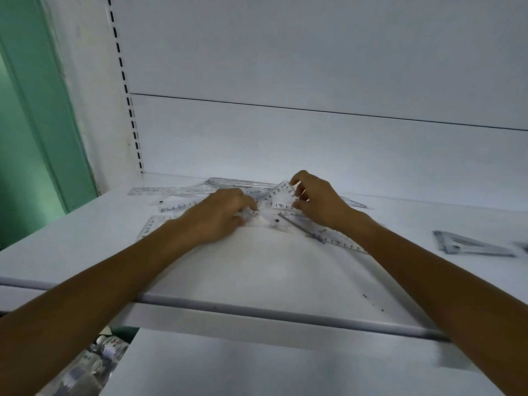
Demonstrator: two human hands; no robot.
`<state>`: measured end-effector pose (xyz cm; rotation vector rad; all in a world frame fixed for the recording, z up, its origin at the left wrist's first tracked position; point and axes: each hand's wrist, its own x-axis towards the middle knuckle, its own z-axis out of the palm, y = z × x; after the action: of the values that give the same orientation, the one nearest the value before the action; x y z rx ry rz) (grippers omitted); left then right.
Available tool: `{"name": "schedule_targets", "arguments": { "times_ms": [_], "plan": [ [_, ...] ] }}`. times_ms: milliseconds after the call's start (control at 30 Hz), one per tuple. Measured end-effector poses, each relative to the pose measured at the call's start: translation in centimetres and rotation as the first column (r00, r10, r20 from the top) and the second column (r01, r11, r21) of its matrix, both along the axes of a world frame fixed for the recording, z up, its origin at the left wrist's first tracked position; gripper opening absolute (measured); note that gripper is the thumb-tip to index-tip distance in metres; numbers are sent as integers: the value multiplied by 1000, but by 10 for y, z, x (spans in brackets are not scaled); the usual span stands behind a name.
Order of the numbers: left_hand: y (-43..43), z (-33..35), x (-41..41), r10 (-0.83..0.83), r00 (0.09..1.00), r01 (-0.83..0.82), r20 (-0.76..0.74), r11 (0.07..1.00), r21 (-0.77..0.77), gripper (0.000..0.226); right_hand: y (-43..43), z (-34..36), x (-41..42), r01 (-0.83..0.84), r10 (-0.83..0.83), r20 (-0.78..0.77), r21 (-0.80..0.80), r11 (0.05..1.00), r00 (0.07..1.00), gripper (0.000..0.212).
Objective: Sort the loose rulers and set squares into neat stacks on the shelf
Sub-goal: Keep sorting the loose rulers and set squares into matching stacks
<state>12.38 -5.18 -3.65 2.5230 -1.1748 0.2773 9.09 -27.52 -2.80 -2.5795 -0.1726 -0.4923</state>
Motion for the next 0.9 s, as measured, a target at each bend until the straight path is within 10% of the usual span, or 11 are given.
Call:
{"name": "schedule_targets", "arguments": {
  "times_ms": [900],
  "plan": [
    [-187,28,-83,-291,928,221,-230,932,-287,38,-194,13,-188,557,-557,142,49,829,818,50]
  ]
}}
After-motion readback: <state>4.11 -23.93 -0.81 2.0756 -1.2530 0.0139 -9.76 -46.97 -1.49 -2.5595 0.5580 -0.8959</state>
